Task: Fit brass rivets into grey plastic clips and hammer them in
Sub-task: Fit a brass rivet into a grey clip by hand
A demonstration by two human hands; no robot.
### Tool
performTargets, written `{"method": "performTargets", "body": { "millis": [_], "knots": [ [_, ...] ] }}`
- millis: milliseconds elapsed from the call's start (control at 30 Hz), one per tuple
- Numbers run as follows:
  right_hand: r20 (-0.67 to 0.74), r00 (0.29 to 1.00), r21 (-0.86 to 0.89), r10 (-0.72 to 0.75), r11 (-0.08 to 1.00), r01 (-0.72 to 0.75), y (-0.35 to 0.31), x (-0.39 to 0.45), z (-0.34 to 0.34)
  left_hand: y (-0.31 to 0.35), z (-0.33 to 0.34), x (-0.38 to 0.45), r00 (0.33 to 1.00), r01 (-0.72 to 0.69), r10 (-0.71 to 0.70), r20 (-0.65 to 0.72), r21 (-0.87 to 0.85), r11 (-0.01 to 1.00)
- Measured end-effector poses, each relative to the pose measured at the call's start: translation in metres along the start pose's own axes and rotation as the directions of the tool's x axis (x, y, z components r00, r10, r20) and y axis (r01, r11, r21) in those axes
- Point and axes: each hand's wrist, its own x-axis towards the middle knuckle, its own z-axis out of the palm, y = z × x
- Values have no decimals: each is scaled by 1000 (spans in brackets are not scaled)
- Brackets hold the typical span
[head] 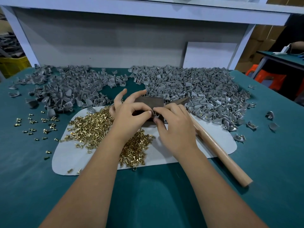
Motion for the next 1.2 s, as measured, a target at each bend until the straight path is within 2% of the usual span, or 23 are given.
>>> {"method": "performTargets", "body": {
  "millis": [267,567,700,900,933,1000,1033,1100,1133,1200],
  "knots": [
    [140,990,-4,7,1000,-7,-2,2,0,-1,1,0,999,-10,10,30,-9,1000],
    [97,994,-3,50,999,-50,-3,1,5,-1,1,0,1000,12,-12,10,-20,1000],
    [153,981,85,118,988,-132,-4,3,7,-2,1,1,999,45,-46,-8,-30,999],
    [280,950,67,141,984,-166,-2,41,5,1,-6,8,970,161,-198,-142,-238,958],
    [242,955,31,170,983,-183,3,58,5,1,-7,9,966,163,-207,-154,-258,952],
    [85,945,-55,317,948,-313,19,93,2,0,-7,10,961,166,-218,-168,-278,946],
    [18,912,-93,410,909,-407,26,105,0,-2,-7,10,959,168,-223,-174,-282,945],
    [-24,841,-138,541,831,-539,30,111,5,-4,-6,10,958,165,-220,-184,-275,947],
    [-16,832,-138,555,822,-552,27,105,11,-5,-6,10,958,165,-220,-186,-269,949],
    [-3,857,-103,516,852,-514,13,87,24,-6,-5,11,955,176,-228,-188,-259,950]
  ]
}}
